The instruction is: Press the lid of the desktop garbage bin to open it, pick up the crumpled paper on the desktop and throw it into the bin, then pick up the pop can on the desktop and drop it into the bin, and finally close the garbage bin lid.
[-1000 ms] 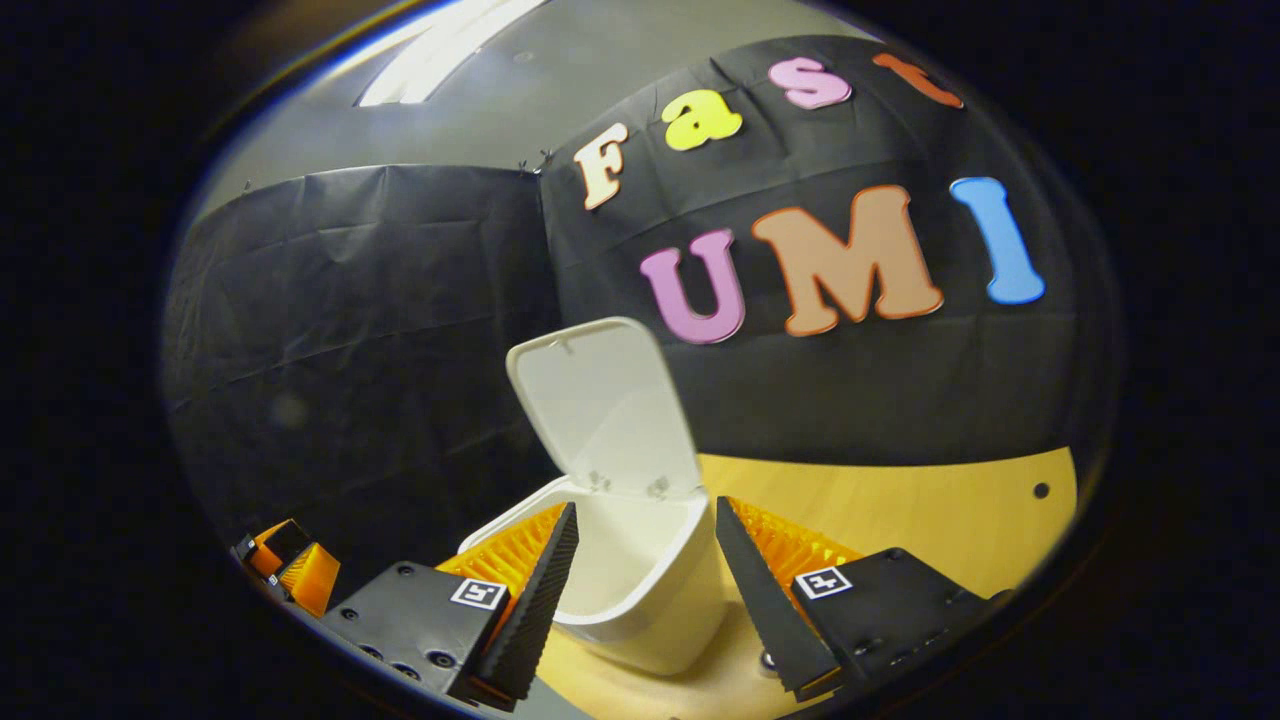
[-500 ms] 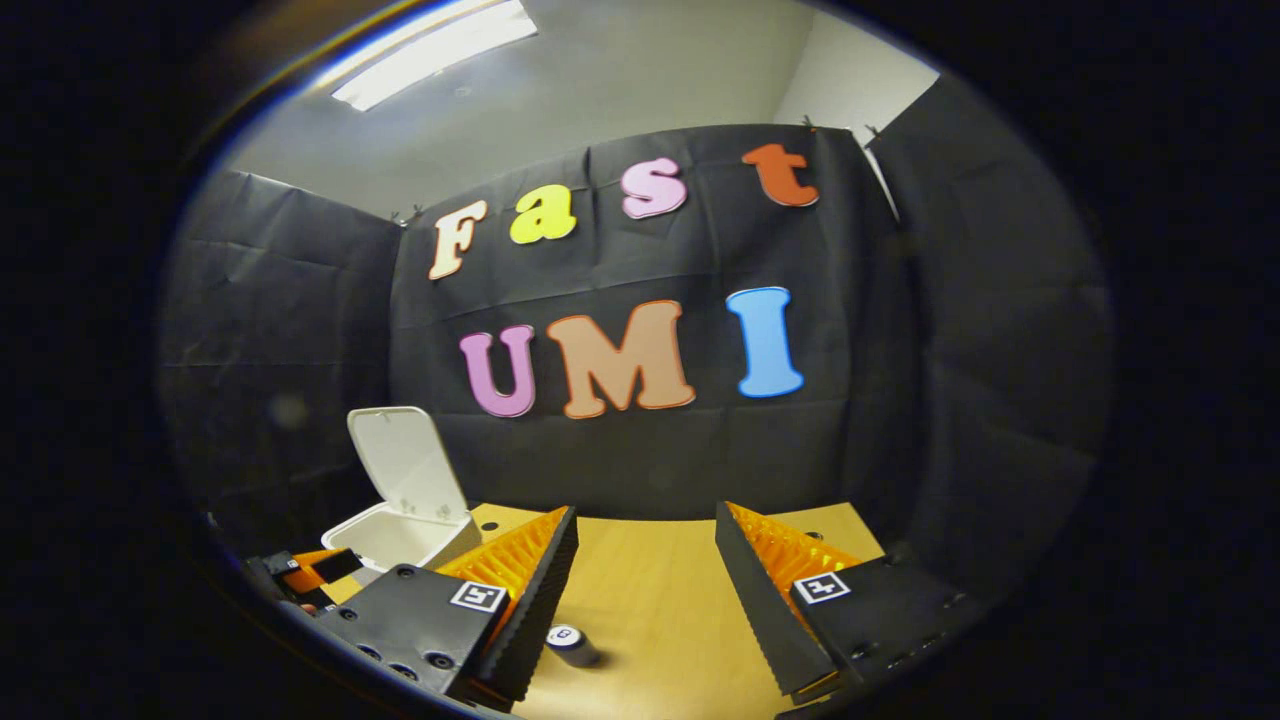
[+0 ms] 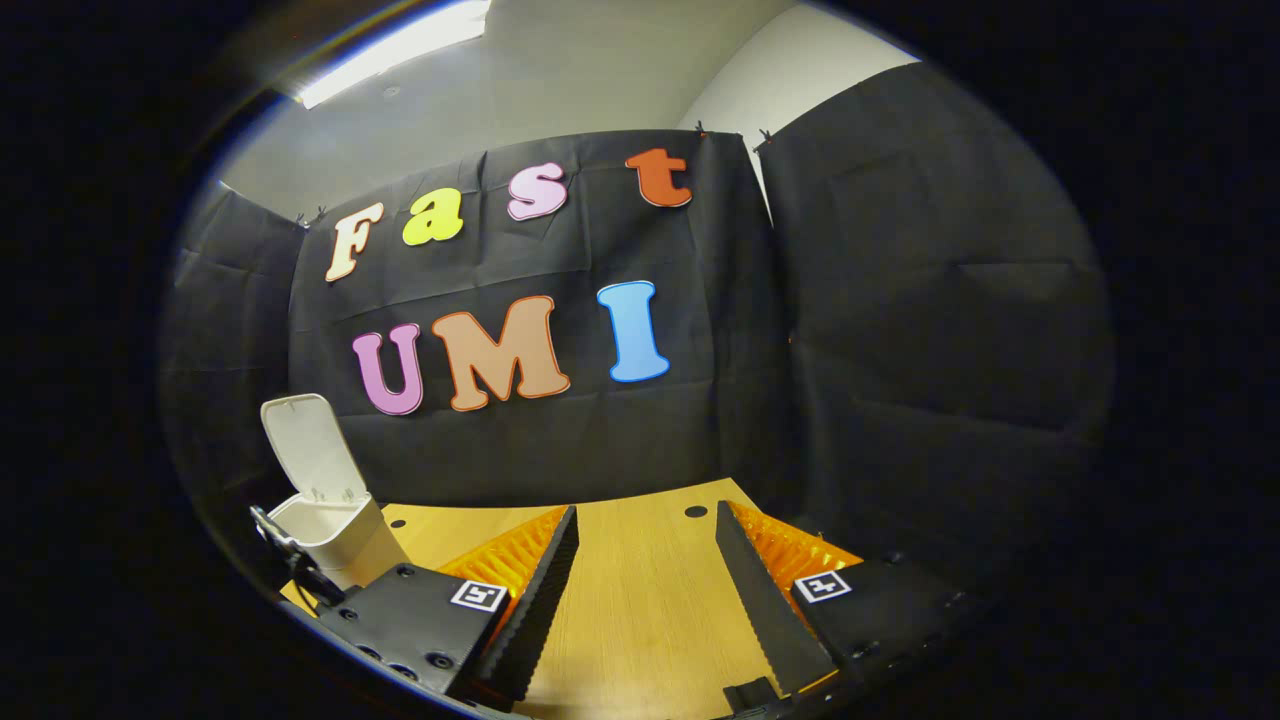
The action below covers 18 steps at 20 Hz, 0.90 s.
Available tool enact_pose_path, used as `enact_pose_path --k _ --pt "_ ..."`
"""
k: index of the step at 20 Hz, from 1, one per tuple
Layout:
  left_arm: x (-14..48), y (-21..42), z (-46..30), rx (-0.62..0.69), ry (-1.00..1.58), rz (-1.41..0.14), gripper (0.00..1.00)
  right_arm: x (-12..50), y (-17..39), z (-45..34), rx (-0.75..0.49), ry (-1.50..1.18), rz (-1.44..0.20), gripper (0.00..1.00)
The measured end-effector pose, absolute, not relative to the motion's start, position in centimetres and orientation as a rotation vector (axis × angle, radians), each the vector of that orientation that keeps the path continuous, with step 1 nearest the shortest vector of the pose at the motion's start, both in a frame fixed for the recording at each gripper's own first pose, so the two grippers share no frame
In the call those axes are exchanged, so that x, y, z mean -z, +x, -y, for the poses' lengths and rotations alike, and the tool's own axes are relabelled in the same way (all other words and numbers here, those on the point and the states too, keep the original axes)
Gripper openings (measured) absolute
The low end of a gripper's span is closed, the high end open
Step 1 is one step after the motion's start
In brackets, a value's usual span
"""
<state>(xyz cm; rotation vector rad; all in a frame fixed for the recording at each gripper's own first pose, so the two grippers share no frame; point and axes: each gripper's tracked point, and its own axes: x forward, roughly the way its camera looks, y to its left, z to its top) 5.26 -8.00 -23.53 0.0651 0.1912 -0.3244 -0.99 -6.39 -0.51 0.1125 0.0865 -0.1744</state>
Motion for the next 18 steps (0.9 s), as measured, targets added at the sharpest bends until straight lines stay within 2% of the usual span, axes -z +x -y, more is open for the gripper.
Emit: enact_pose_path --k 3,4,5,7,16,17,18 --pt "27.4 5.8 8.4 0.337 0.07 -0.257 0.91 1.4 -0.9 5.8 0.183 0.083 -0.076 0.89" --pt "28.2 6.0 8.6 0.341 0.074 -0.272 0.89 1.5 -0.8 5.7 0.188 0.078 -0.079 0.9" --pt "29.0 6.1 8.7 0.343 0.083 -0.285 0.89 1.6 -0.8 5.4 0.194 0.083 -0.086 0.94" --pt "30.5 6.3 8.8 0.351 0.099 -0.306 0.89 1.8 -0.8 5.0 0.199 0.108 -0.092 0.96" --pt "34.7 7.2 9.4 0.37 0.072 -0.405 0.89 3.4 -0.5 5.5 0.219 0.169 -0.138 0.98" --pt "34.7 7.3 9.9 0.384 0.058 -0.407 0.8 3.4 -0.6 5.5 0.22 0.164 -0.14 0.97" --pt "34.5 7.2 10.2 0.395 0.048 -0.408 0.78 3.4 -0.7 5.8 0.226 0.154 -0.142 0.97"
